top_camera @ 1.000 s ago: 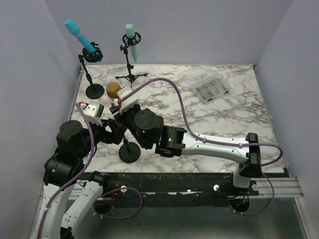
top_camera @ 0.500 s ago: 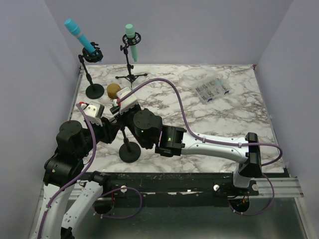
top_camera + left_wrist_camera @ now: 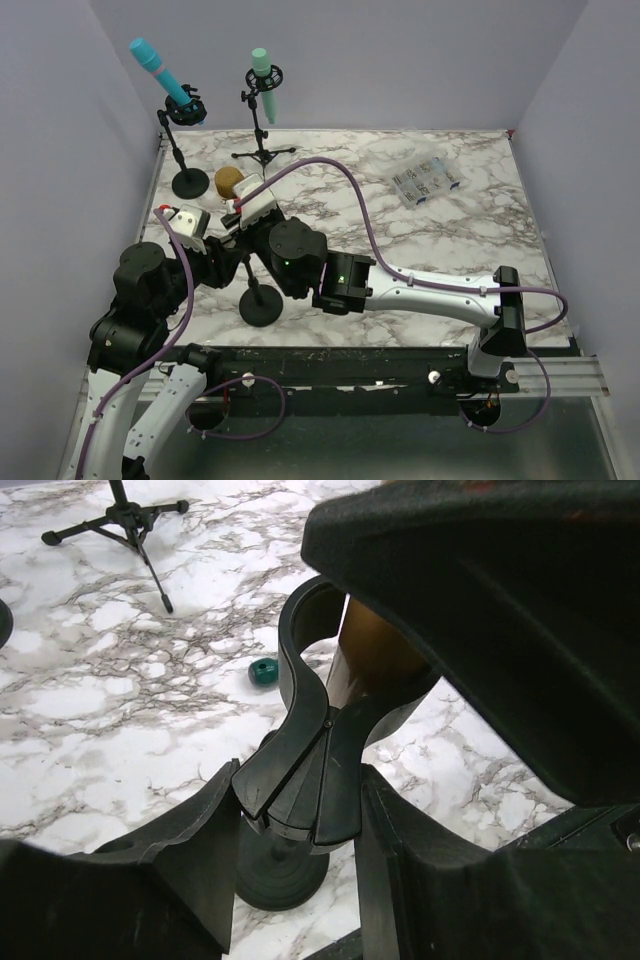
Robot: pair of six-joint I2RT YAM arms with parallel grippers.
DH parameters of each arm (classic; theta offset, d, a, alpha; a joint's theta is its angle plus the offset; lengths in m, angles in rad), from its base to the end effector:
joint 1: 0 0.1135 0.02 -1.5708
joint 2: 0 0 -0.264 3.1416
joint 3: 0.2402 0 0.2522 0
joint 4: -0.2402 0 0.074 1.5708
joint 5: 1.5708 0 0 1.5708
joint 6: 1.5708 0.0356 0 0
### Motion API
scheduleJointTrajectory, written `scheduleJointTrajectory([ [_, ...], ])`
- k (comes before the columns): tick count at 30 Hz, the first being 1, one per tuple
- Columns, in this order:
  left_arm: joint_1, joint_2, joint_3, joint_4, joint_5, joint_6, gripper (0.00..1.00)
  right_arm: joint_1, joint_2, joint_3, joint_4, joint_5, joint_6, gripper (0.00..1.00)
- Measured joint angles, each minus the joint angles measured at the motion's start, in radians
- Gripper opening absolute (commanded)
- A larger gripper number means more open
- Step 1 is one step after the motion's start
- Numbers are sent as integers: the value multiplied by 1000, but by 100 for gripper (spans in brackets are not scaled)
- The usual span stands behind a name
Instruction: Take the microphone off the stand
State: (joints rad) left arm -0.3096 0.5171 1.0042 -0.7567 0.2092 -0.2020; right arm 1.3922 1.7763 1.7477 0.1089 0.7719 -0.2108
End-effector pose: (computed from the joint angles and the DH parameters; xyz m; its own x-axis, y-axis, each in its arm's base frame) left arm 0.0776 -0.0326 0.3827 -0.3466 -0.0952 -0.9332 0.4279 0.8693 -0.2476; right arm 0.0990 0.4086 0.4329 0.1356 -0.0926 -0.9864 -0.5658 0.8101 -0.1539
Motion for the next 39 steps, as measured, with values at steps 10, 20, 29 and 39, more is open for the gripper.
scheduleJointTrajectory([
  [10,0,-5,-7,7,0,-1,0,0,-20,166,-6,-47,5,1],
  [20,0,-5,-7,7,0,-2,0,-6,-122,127,51,-11,-65,1],
  [29,0,-1,-7,10,-9,-9,0,-180,-291,-241,57,65,-26,1],
  [39,0,19,-4,24,-10,-16,10,-427,-467,-579,-97,47,201,1],
])
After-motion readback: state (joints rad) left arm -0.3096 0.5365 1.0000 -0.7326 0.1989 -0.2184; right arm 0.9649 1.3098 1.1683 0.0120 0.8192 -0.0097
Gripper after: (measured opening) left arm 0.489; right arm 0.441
